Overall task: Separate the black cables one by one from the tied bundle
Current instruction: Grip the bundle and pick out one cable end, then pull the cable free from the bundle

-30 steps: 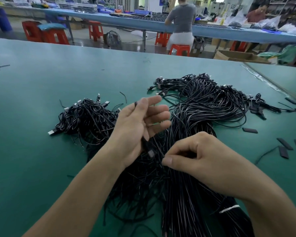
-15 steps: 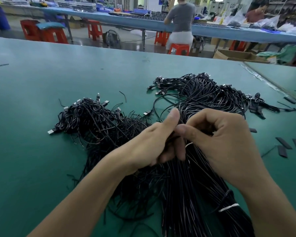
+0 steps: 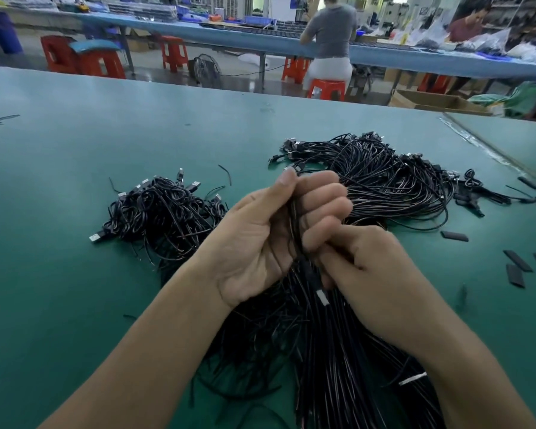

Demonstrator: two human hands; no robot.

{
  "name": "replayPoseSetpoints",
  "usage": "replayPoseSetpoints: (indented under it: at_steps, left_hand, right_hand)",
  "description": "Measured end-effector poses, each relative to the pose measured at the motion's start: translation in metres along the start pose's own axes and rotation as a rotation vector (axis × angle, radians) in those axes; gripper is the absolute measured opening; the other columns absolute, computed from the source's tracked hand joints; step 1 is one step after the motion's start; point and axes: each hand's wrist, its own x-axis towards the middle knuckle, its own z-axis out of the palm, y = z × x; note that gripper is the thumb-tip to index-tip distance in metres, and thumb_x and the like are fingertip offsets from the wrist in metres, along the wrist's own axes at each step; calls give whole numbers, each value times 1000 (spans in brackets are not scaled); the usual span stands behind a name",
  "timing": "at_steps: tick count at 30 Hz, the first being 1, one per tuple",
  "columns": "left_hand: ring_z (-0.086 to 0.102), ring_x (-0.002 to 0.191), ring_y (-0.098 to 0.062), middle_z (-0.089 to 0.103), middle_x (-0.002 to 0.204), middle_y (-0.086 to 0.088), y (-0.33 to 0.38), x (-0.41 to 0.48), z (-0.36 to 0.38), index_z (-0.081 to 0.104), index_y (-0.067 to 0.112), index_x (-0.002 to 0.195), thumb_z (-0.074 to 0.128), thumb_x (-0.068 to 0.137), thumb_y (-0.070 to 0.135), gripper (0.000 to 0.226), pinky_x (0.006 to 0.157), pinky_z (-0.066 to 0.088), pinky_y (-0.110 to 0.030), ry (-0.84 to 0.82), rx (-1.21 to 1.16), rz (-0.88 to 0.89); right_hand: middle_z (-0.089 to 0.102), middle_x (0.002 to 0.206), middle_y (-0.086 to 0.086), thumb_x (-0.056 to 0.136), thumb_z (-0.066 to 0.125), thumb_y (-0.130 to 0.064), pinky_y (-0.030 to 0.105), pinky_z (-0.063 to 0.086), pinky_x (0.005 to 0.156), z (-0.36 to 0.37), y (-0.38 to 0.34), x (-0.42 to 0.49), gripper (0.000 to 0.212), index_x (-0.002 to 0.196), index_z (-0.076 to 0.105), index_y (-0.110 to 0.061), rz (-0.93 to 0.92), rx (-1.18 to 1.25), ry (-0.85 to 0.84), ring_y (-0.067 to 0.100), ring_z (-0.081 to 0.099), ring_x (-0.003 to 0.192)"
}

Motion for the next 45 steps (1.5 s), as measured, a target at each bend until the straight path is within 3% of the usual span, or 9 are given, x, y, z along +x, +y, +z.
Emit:
replayPoseSetpoints:
  at_steps: [8, 12, 19, 24, 29, 31, 35, 39, 45]
  left_hand:
    - [73, 98, -27, 76, 100, -15, -12, 9, -16, 69, 4, 106, 43, 104, 21, 31, 81, 59, -30, 343, 505, 278]
    - [71, 85, -21, 75, 95, -17, -13, 3, -13, 73, 2, 103, 46, 103, 20, 32, 73, 57, -25, 208, 790, 80]
    - [49, 37, -5, 57, 51, 3, -2, -8, -4, 72, 12, 80, 41, 104, 36, 45, 37, 38, -14, 18, 838, -244]
    - [30, 31, 3, 34, 42, 13, 10, -7, -4, 59, 16, 68, 46, 98, 36, 39, 31, 22, -13, -28, 311, -257]
    - [61, 48, -5, 64, 62, 1, 13, 0, -2, 71, 0, 89, 56, 95, 24, 29, 44, 49, -14, 100, -226, 7]
    - [75, 73, -16, 75, 87, -13, 8, 4, -3, 69, -7, 100, 56, 89, 20, 31, 60, 59, -20, 212, -151, 172]
    - [74, 97, -25, 76, 102, -15, -3, 9, -14, 66, 1, 107, 51, 99, 17, 23, 79, 60, -26, 394, 315, 336]
    - [73, 73, -13, 76, 79, -6, -8, 3, -17, 68, 6, 94, 43, 106, 13, 29, 66, 57, -20, 398, 878, 180]
    - [53, 43, -8, 61, 55, 2, -6, -7, -2, 64, 15, 75, 37, 108, 30, 45, 41, 42, -16, 95, 956, -221]
  right_hand:
    - [68, 70, -5, 96, 57, -40, 28, 46, 64, -14, -5, -7, 23, 85, 70, -26, -8, -155, -138, 8, 61, 64]
    - [69, 78, -14, 85, 64, -43, 22, 48, 73, -20, -5, -4, 18, 80, 74, -29, -39, -72, 63, 5, 65, 79]
    - [66, 61, -4, 72, 83, -41, 17, 44, 52, -18, 1, 0, 22, 72, 69, -23, -36, 133, 352, 6, 54, 53]
    - [65, 65, 4, 79, 63, -55, 26, 38, 47, -14, 5, 1, 31, 75, 74, -25, 53, 145, 319, 8, 46, 50]
    - [63, 59, -3, 92, 58, -41, 32, 37, 43, 3, -1, -1, 24, 76, 71, -29, 82, -13, -11, 12, 44, 44]
    - [57, 55, -6, 99, 55, -33, 22, 34, 41, 7, -6, -3, 32, 69, 61, -22, 54, -50, -118, 6, 41, 41]
    - [62, 66, -7, 98, 48, -41, 34, 49, 56, 3, -11, -6, 25, 81, 62, -27, 27, -168, -206, 10, 57, 56]
    - [69, 81, -18, 93, 65, -31, 19, 47, 73, -13, -12, -7, 9, 88, 73, -30, -49, -184, -90, 0, 64, 81]
    - [69, 65, -17, 79, 76, -34, 11, 42, 59, -25, -4, -5, 11, 70, 71, -31, -70, -69, 175, 1, 62, 62]
